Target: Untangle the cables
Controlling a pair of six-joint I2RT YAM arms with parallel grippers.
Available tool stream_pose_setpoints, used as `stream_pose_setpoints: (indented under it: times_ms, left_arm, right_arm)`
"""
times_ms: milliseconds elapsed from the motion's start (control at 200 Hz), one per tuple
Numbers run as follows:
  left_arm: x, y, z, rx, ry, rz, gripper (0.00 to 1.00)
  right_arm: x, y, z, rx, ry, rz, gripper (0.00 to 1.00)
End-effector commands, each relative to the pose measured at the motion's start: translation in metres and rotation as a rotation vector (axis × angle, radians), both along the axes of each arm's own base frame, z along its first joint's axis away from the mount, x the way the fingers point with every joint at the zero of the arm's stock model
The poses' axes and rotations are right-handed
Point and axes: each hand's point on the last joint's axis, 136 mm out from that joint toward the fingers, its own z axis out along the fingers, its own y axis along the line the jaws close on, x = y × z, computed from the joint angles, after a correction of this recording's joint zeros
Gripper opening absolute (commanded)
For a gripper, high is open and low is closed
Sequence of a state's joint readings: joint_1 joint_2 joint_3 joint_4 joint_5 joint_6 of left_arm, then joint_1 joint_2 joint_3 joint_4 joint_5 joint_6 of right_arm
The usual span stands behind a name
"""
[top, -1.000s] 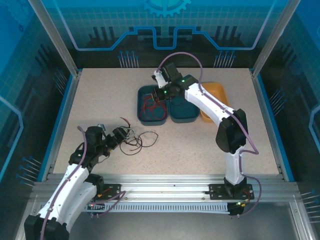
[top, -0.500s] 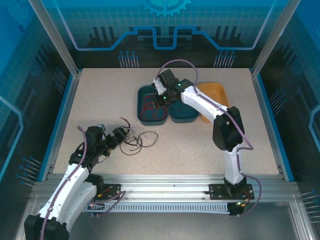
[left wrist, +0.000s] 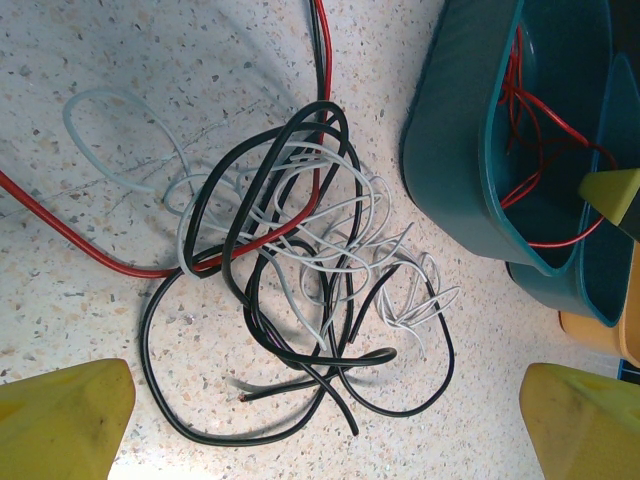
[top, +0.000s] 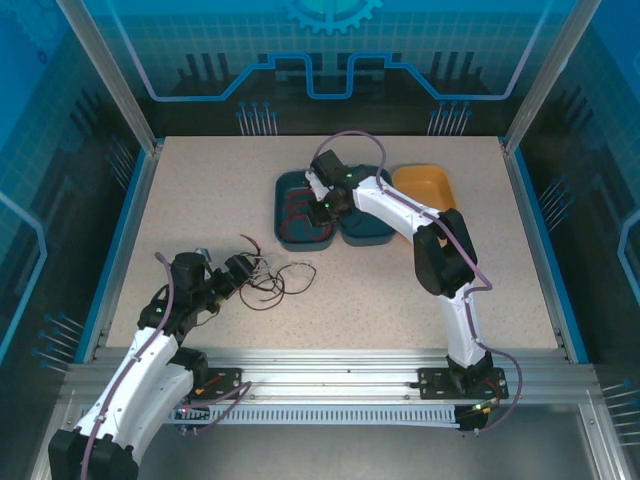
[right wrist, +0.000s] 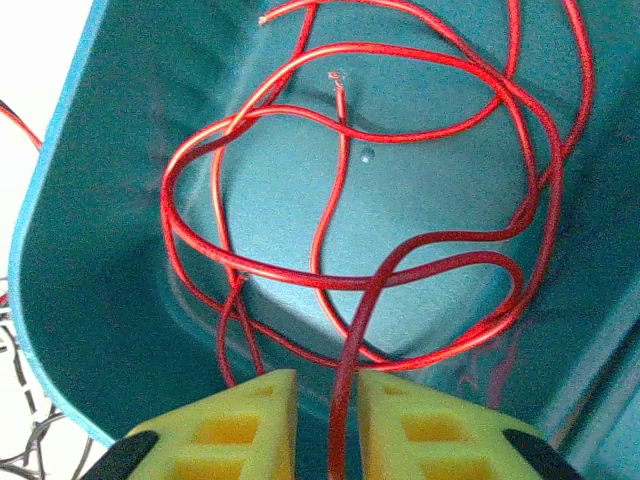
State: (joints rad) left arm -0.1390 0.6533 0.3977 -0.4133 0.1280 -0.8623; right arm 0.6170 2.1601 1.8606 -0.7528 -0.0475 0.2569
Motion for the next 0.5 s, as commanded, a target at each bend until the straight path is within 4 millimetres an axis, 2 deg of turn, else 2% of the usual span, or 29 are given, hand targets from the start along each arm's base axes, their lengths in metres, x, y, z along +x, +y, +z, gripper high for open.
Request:
stream_pose_setpoints:
  times_ms: [0,95,235,495]
  left_arm:
    - [0.002,0.003,0.006,-0.002,-0.012,0.016,0.99]
    - [0.002,0.003,0.007,0.001,-0.014,0.015,0.99]
    - [0.003,0.003,0.008,0.002,-0.015,0.014,0.99]
    - [0.009,0.003,0.01,0.015,-0.019,0.009,0.99]
  right_arm:
    - [-0.003,0.002,0.031,-0.002,-0.062,0.015,0.26]
    - [-0.003,-0.002,0.044,-0.014,-0.093,0.001,0.3]
    - [-0.004,-0.009,0.062,-0.034,-0.148,-0.021,0.43]
    - [-0.01,-0.014,0.097,-0.008,-0.234,-0.034,0.46]
